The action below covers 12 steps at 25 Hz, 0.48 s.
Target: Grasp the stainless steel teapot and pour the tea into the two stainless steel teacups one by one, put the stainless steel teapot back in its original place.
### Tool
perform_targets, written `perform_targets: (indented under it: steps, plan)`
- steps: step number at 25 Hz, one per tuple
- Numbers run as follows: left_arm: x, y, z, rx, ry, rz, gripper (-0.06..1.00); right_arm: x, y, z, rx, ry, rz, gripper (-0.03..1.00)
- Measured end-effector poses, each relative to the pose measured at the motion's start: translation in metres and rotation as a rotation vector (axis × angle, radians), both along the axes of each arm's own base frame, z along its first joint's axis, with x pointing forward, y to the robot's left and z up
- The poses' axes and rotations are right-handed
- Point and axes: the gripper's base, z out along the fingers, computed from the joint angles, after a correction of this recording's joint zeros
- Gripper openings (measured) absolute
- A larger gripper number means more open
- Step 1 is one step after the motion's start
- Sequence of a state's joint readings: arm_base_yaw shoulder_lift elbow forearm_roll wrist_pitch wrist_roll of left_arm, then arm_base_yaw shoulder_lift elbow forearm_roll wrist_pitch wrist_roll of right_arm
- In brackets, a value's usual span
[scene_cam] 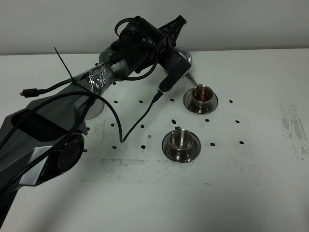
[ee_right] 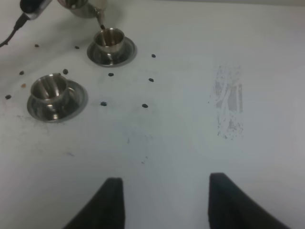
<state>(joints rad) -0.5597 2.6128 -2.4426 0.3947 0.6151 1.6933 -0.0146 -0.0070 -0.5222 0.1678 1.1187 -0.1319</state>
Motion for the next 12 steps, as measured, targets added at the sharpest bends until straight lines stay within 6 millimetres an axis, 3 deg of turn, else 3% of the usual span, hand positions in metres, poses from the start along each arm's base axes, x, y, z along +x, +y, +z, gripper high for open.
perform_targets:
  steps: [12]
  plan:
    - [-0.0013,-0.0052,0.0013,-0.011,-0.018,-0.017,0.18,0.0,0.0,0.0,0.0,0.0,0.0,0.39]
